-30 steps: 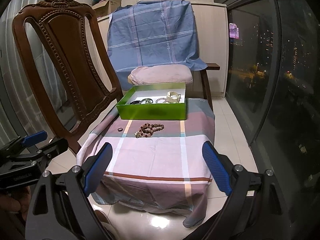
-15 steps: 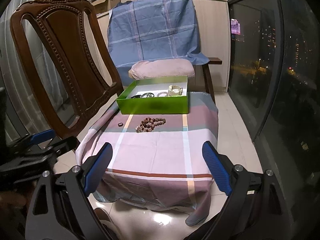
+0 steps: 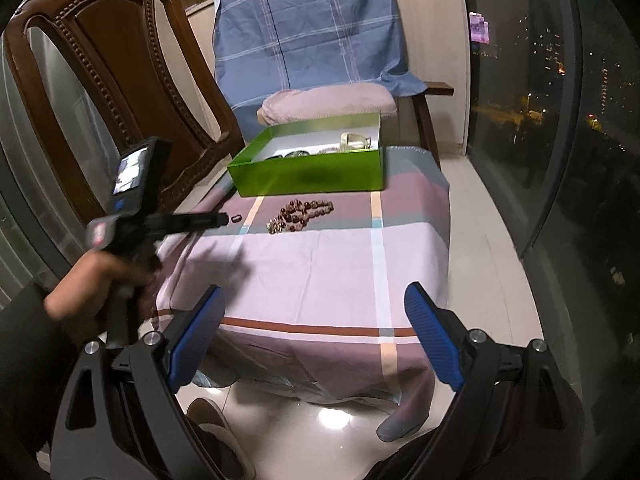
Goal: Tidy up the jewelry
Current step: 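Grasp the small bronze ring with the left tool while the right grasps the red-brown bead bracelet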
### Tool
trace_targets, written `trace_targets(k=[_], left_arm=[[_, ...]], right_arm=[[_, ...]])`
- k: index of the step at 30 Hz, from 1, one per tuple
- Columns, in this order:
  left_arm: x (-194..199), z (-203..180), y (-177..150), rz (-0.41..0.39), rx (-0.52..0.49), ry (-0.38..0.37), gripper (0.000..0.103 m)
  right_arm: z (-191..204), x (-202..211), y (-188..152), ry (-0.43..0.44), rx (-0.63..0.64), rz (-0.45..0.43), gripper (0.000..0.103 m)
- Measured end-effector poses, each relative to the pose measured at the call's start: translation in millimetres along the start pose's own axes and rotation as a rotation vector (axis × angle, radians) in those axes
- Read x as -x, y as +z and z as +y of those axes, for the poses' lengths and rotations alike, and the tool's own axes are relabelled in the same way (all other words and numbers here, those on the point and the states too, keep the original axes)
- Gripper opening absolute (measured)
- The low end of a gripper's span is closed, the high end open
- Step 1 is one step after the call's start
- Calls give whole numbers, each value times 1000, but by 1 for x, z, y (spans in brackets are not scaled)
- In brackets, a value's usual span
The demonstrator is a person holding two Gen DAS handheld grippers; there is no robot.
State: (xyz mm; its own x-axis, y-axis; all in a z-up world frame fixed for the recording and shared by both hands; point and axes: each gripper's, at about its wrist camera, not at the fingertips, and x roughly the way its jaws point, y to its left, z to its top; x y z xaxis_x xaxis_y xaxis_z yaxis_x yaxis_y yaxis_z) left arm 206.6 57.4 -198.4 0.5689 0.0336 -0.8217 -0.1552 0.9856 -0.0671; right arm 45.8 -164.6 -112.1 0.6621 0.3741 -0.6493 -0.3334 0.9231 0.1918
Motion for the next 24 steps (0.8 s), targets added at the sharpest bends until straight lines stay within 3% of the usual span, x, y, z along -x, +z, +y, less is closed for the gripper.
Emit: trace_targets(k=[8,12,16,18,24], left_arm=[[-53,5,22,78,-23,30,33],[-59,10,27,68,-18,18,21],[-55,11,26,59,-19,-15,20],[-36,11,25,14,-9,-36,20],[82,7,2,-209,-17,-140,20]], right_arm=[[-8,-15,2,11,-1,29,89],[-9,-22,3,6,3,39,89],[-8,-32,11,-6,20,41,89],[-6,-40,20,-21,39,28,88],[-4,-118,60,35,33,94,68]])
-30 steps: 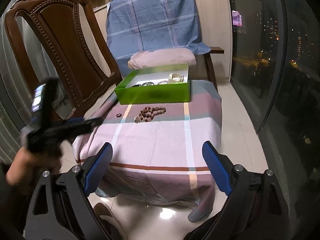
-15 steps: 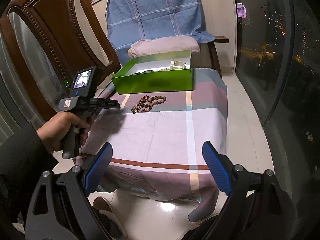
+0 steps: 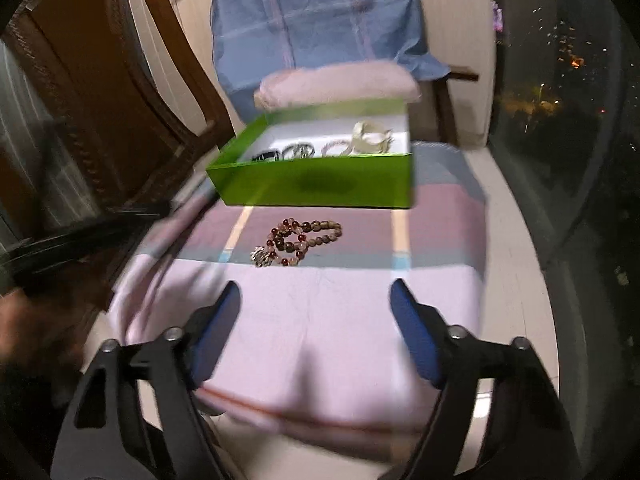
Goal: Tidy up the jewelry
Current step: 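Grasp the small bronze ring with the left tool while the right grasps the red-brown bead bracelet, then lift the bronze ring with the left tool while the right lifts the red-brown bead bracelet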
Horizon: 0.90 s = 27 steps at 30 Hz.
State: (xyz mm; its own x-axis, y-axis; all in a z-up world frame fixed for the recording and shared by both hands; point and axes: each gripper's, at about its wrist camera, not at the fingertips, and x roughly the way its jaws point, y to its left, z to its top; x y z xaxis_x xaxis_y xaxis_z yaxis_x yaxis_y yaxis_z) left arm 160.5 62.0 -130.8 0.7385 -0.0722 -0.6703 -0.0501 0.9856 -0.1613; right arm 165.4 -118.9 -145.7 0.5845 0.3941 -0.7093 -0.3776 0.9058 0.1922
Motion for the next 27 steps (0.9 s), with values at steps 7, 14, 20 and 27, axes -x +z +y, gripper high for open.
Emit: trace_targets(k=[7,14,20,27], left_arm=[[98,-4,-27,-111,13,-55,21],[130,6,-41,-135,22,-53,21],[138,11,-42,-152,26,-61,21],[148,-3,-32,-166,9,-86,21]], right_arm=[[4,-95,16,21,-46,132,43],[16,-129,23,20,-34,156,10],[18,-111,26,84,-55,133,8],[20,27,36,154,-27,-68,8]])
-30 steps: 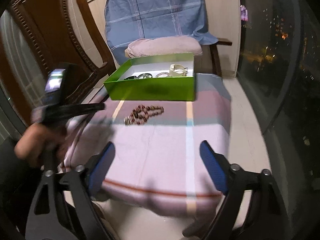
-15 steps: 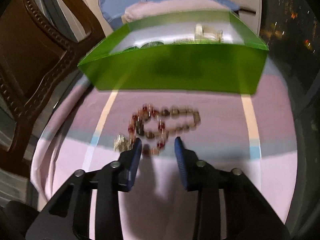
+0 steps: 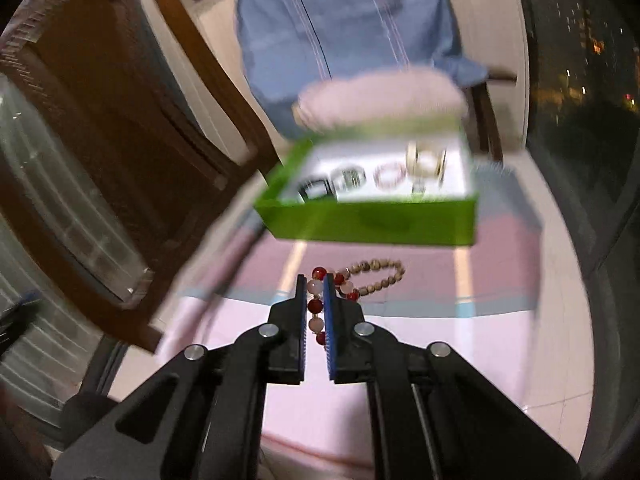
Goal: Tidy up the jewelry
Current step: 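Lift the bronze ring with the left tool while the right lifts the red-brown bead bracelet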
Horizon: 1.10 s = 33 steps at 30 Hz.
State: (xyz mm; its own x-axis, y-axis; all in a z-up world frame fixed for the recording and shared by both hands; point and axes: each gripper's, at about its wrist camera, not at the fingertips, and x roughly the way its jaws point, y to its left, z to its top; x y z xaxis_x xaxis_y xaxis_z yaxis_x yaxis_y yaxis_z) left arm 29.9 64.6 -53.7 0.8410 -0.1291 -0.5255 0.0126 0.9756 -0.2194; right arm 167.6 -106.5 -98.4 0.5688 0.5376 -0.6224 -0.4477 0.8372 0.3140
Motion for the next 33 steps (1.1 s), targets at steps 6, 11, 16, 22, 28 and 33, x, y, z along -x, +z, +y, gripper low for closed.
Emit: trace_targets(k=[6,11,16,22,28,33], left_arm=[[-1,-24,7,-1,-28,-10,21],[3,-44,5,13,-56,-15,21],[12,-59,-3,22,-66,-10,21],[19,-68,-12,32,-72,-2,21],[25,-69,-14,37,-73,7,21],[27,-72,-16,40,-79,7,21]], right_arm=[[15,111,-13,-30,25,-120,8],[30,160,-34,-75,54,-178,8],[36,172,-51,-69,63,-175,8],[36,176,-57,-65,55,-171,8],[39,180,-60,-66,59,-176,8],[39,181,-61,-66,60,-179,8]])
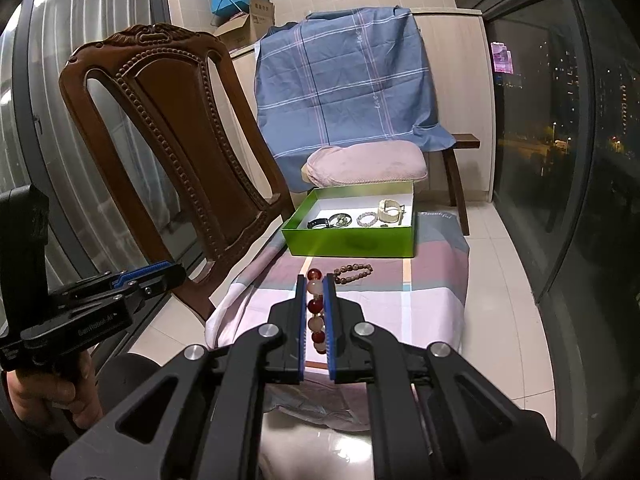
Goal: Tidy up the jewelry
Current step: 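Lift the bronze ring with the left tool while the right lifts the red-brown bead bracelet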
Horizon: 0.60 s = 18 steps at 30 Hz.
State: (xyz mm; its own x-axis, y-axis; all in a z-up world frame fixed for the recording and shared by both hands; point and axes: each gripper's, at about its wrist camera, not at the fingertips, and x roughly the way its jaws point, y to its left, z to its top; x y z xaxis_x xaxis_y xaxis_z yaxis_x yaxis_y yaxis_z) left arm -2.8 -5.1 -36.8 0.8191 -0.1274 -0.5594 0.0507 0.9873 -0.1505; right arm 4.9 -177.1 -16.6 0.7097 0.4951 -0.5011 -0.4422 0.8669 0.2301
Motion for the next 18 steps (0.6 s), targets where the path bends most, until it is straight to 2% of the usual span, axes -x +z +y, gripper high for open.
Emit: trace_targets(k=[18], left_arm=[[-3,1,-4,17,-2,1,21]], right_arm=[[-1,0,1,-2,1,0,8]])
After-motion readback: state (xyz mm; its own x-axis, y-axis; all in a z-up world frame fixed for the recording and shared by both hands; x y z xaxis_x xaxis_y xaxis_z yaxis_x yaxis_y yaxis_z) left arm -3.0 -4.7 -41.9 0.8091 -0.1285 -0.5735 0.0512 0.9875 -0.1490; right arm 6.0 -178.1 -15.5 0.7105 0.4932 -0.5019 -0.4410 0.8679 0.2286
